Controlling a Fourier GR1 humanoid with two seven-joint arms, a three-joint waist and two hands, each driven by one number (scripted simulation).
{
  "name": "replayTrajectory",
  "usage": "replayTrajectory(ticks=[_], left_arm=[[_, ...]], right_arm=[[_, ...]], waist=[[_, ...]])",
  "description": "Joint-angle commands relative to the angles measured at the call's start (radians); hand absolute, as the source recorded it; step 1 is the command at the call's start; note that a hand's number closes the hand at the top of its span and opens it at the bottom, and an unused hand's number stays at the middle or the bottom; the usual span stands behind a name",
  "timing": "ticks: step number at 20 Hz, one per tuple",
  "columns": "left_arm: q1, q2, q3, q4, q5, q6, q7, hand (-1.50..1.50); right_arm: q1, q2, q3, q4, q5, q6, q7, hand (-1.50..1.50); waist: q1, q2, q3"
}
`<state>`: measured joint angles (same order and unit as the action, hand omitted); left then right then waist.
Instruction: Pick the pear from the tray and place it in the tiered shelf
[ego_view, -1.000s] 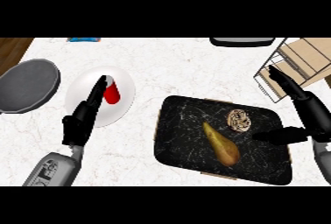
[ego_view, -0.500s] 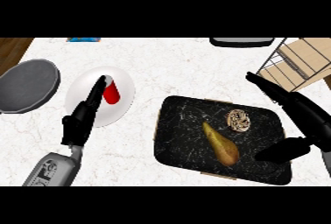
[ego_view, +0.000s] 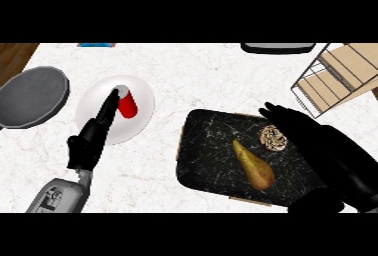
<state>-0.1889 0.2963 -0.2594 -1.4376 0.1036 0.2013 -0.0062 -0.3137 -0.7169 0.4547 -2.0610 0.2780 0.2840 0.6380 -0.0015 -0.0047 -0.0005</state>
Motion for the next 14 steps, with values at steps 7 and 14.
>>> replayTrajectory(ticks=[7,14], left_arm=[[-0.009,-0.073,0.031,0.020,-0.067,-0.030,0.021,0.00],[0.017,-0.070,0.087,0.025,-0.082,-0.100,-0.012,0.00]], right_arm=[[0.094,0.144,0.010,-0.175,0.165,0.121,0.128,-1.50],[0.054,0.312,0.037,-0.061,0.316,0.150,0.115,-1.50]], waist=[[-0.002,0.003,0.000],[0.004,0.004,0.000]])
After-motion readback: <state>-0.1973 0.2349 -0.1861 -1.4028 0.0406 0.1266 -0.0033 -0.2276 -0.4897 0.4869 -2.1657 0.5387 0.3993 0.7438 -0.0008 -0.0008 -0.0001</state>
